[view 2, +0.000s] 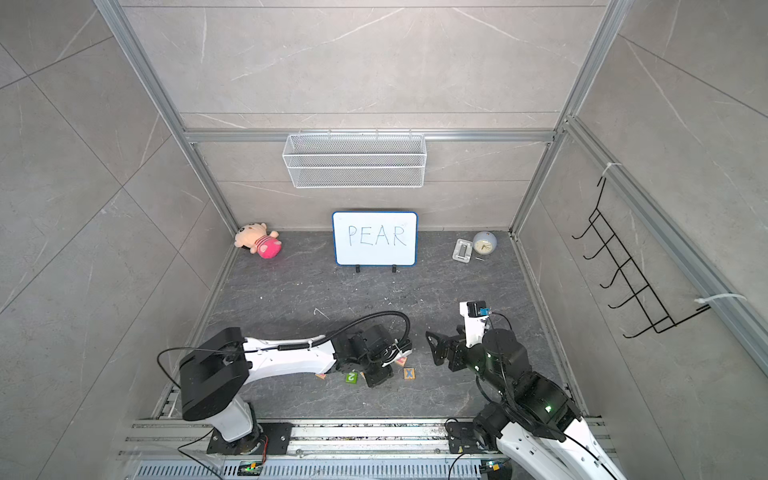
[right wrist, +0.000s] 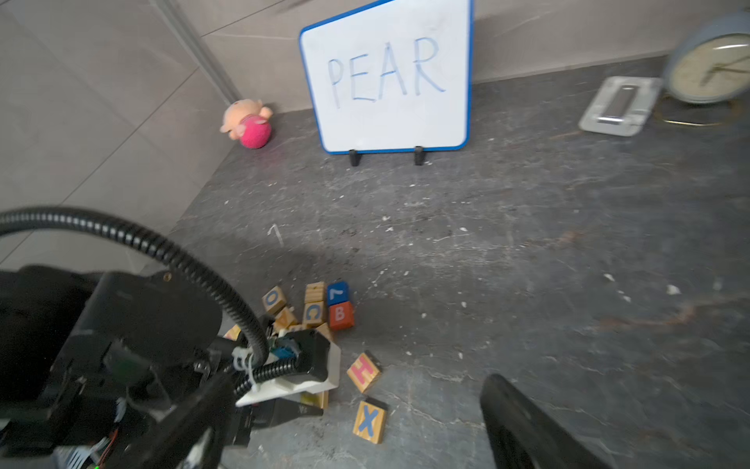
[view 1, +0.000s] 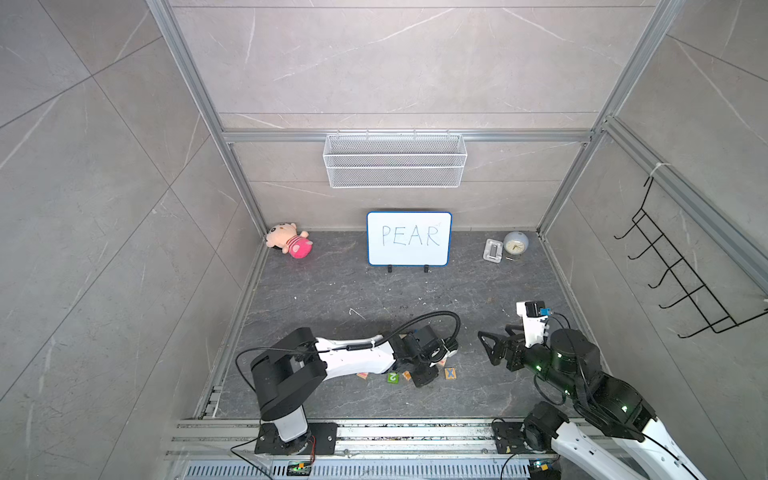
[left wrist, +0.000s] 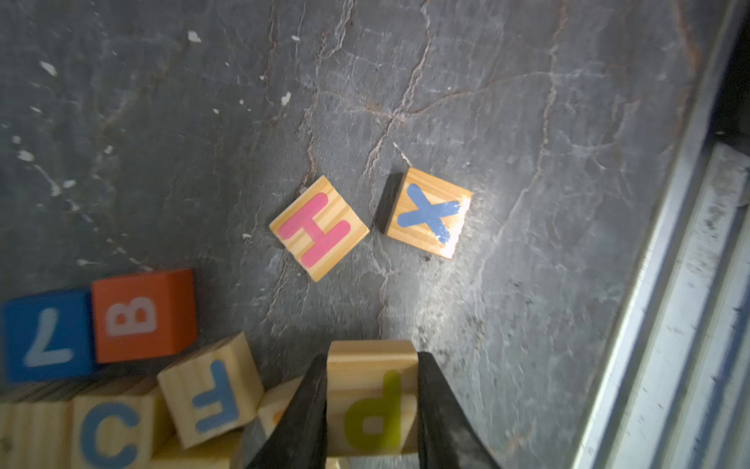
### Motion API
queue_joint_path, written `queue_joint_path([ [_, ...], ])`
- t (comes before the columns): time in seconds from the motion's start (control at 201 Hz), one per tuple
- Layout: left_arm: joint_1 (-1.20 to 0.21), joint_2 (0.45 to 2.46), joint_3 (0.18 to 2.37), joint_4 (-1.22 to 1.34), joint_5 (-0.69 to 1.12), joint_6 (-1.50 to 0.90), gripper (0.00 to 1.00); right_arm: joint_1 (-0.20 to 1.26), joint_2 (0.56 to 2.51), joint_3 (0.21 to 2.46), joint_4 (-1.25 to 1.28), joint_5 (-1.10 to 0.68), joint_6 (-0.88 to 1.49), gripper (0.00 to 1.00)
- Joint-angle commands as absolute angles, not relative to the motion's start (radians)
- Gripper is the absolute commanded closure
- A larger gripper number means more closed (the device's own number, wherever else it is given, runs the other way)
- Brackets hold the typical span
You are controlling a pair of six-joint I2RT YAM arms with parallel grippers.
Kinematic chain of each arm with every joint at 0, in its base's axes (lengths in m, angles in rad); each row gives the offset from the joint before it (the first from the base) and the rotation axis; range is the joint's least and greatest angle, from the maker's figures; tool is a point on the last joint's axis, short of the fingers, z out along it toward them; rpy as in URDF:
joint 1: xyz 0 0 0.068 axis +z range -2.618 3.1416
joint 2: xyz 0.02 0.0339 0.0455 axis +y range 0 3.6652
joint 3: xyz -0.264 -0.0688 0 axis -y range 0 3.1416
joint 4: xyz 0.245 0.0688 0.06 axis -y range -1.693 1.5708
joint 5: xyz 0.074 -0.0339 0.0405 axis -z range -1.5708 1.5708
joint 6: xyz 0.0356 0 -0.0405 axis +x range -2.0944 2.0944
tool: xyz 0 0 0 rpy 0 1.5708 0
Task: Spell the uppercase word “pear” with letter blocks
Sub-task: Pick up the letter block from the center of the board, then place the letter block at the center of the board.
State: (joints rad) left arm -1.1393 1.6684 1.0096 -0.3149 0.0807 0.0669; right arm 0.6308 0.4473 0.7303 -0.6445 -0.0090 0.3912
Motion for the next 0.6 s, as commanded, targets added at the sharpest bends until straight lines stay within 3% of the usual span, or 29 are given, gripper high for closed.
queue_joint_path([
  [0.0,-1.095,1.549,1.115,-0.486,0.122,0.171,0.73,0.635,0.527,0.755,-0.567,-0.315,0.295,0.04],
  [0.144,-0.948,1.521,1.203,-0.673,0.207,0.361,0.75,0.636,0.648,0.763,-0.469,-0.503,0.273,0.01],
  [0.249,-0.824,1.555,1.246,-0.677,0.150,0.509,0.84,0.636,0.662,0.754,-0.388,-0.468,0.273,0.01],
  [0.413,-0.614,1.664,1.296,-0.579,0.263,0.715,0.80,0.637,0.726,0.763,-0.317,-0.511,0.255,0.01],
  [0.597,-0.529,1.895,1.474,-0.732,0.219,0.824,0.82,0.636,0.939,0.744,-0.306,-0.458,0.232,0.01],
])
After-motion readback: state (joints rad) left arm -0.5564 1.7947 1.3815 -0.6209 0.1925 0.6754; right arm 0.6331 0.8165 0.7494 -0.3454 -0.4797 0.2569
